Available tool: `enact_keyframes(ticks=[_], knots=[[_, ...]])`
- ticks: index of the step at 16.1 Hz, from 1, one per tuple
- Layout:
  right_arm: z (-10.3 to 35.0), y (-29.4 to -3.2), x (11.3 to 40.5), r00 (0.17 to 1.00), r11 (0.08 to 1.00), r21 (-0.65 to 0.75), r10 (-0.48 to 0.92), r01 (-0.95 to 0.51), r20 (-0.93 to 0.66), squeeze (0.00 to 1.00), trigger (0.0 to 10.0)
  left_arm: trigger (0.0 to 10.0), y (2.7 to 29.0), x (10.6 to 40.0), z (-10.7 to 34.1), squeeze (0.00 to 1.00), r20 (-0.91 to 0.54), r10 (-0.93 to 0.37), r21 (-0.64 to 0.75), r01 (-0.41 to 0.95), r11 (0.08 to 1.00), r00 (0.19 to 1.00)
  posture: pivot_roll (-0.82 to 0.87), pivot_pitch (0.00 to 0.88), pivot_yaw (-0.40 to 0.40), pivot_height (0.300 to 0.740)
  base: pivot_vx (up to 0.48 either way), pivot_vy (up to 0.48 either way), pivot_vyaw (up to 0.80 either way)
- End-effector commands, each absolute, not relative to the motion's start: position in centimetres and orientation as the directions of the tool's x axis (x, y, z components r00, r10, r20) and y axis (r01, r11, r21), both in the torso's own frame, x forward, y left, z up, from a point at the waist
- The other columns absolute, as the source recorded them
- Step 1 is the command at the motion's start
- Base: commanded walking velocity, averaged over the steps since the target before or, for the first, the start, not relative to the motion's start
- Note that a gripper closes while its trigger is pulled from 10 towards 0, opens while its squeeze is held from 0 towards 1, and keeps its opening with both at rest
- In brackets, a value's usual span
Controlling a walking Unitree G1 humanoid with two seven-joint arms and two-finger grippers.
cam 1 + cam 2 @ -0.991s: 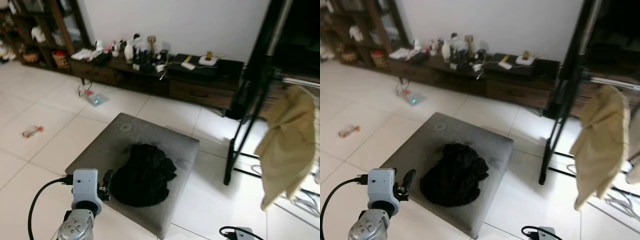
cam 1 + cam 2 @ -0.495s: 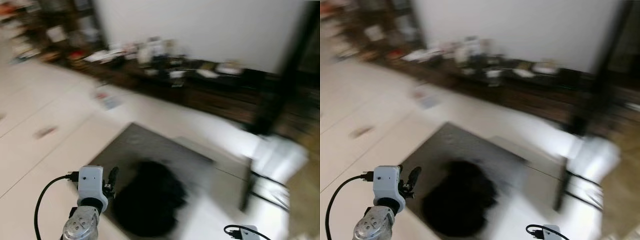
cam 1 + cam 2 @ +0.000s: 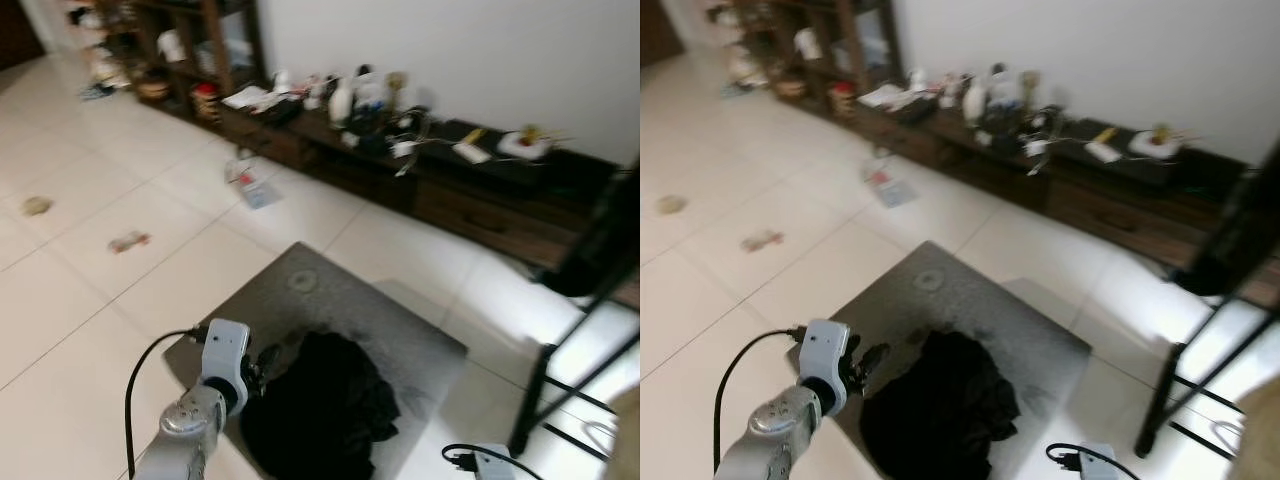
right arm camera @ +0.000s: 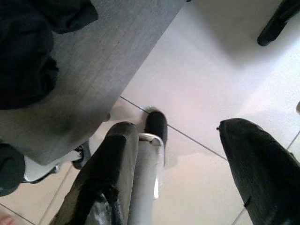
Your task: Hang hanger
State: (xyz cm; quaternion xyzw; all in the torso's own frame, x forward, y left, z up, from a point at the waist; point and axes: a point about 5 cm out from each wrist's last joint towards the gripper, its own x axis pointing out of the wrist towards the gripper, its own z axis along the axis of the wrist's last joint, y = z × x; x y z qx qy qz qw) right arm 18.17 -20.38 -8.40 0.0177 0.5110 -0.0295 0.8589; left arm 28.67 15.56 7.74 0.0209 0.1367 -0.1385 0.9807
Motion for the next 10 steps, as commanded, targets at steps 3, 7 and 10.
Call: enact_keyframes(ticks=[3,7,10], knots=[[-8.8,-20.1,17.5,0.489,0.99,0.011,-0.061,0.142,-0.87,0.0,10.0,10.0,13.9,30.6,10.4,0.0,-0.095,-0.334,0.141,0.345,0.928,0.938,-0.09,0.118,0.031,0.74,0.0,0.0,0.0],[-8.7,-20.3,17.4,0.514,0.976,0.025,-0.092,0.215,-0.853,0.0,10.0,10.0,12.3,31.4,11.2,0.0,0.002,-0.348,0.096,0.346,0.933,0.938,-0.09,0.133,0.021,0.74,0.0,0.0,0.0],[-8.7,-20.4,17.4,0.516,0.974,0.012,-0.11,0.227,-0.85,0.0,10.0,10.0,12.2,31.2,11.1,0.0,0.019,-0.36,0.089,0.357,0.93,0.933,-0.09,0.143,0.022,0.74,0.0,0.0,0.0]])
